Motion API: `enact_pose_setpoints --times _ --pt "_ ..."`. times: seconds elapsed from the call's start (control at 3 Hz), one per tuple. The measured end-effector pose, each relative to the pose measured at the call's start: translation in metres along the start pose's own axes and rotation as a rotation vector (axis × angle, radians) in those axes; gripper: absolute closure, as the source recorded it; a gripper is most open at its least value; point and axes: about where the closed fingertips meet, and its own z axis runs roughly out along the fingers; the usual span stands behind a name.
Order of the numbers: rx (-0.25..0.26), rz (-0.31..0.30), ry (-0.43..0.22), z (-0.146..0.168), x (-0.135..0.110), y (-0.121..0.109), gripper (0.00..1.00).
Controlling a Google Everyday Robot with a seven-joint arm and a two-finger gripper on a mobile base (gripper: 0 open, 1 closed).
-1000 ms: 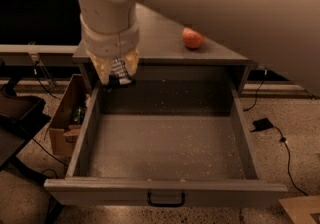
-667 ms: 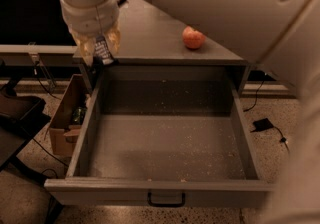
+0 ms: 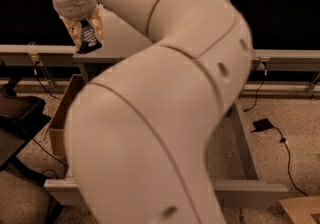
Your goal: Pick rxbar blueberry from top drawer and place on counter
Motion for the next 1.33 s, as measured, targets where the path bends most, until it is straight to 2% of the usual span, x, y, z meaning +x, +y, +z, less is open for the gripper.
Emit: enact_pose_setpoints --times 0.33,0.67,1.0,1.33 --pt "0.009 0.120 -0.060 0.011 -0.044 -0.029 1.00" --pt "-0.022 0.302 -0.171 -0.003 -0.072 -0.078 1.00" --pt "-0.079 0.465 -0.212 0.006 -0.070 -0.130 1.00" --pt "-0.153 0.625 -0.173 0.054 -0.051 -0.178 1.00"
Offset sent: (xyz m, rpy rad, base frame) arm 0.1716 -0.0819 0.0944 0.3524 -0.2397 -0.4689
